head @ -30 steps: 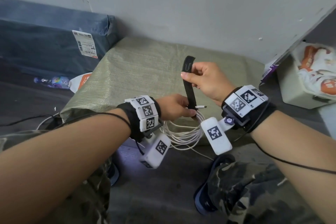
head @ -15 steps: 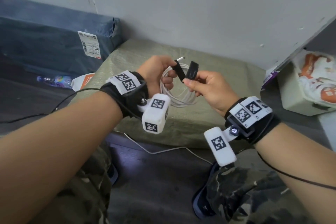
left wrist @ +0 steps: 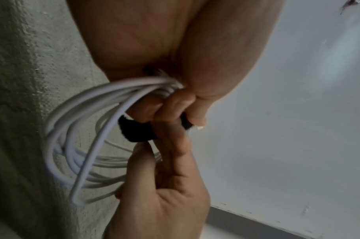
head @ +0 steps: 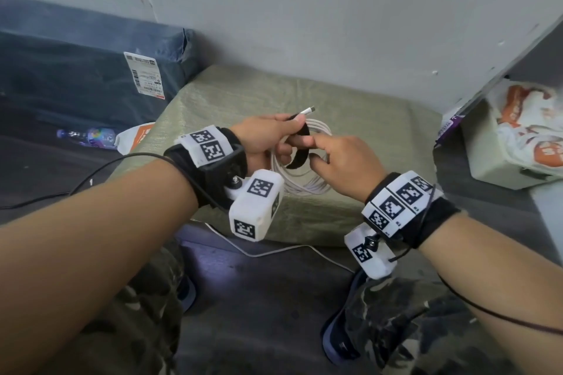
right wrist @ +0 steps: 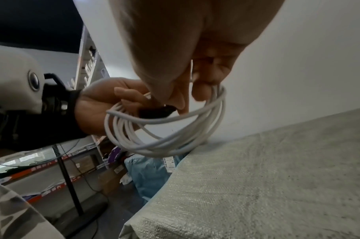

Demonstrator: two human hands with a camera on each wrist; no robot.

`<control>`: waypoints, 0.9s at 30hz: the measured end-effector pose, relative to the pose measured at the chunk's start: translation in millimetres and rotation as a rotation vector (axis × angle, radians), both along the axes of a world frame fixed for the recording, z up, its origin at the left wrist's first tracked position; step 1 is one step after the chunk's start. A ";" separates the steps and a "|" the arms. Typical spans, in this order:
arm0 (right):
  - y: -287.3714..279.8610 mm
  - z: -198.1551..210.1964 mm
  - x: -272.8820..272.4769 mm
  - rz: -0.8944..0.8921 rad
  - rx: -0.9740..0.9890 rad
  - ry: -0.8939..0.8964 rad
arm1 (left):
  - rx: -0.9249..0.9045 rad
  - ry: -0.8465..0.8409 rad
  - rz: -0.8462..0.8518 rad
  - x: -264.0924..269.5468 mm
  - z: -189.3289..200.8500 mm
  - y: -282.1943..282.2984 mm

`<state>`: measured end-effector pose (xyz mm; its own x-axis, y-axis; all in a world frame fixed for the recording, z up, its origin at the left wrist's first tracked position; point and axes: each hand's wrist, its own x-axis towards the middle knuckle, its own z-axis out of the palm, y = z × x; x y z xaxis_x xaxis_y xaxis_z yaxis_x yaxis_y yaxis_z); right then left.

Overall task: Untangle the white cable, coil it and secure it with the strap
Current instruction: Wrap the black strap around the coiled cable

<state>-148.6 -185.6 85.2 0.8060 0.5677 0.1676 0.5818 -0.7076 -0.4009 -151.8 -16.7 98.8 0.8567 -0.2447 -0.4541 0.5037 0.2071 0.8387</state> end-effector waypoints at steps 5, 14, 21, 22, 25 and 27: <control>-2.6 0.1 2.7 0.032 -0.104 0.063 | 0.188 -0.074 0.039 -2.6 -2.9 -4.0; -7.2 9.6 7.3 0.087 -0.302 0.125 | 0.636 -0.333 0.066 -6.6 -8.3 -9.8; -19.4 34.1 18.9 -0.123 0.138 0.195 | 0.906 -0.507 -0.054 -14.9 -7.5 -8.4; -20.3 35.4 22.3 -0.185 0.208 0.216 | 0.931 -0.535 -0.071 -17.2 -7.3 -10.9; -17.6 29.5 29.9 -0.303 0.180 0.404 | 0.982 -0.606 -0.129 -23.2 -8.8 -19.5; -15.9 20.6 33.2 -0.325 0.137 0.541 | 0.989 -0.660 -0.166 -27.2 -10.1 -25.1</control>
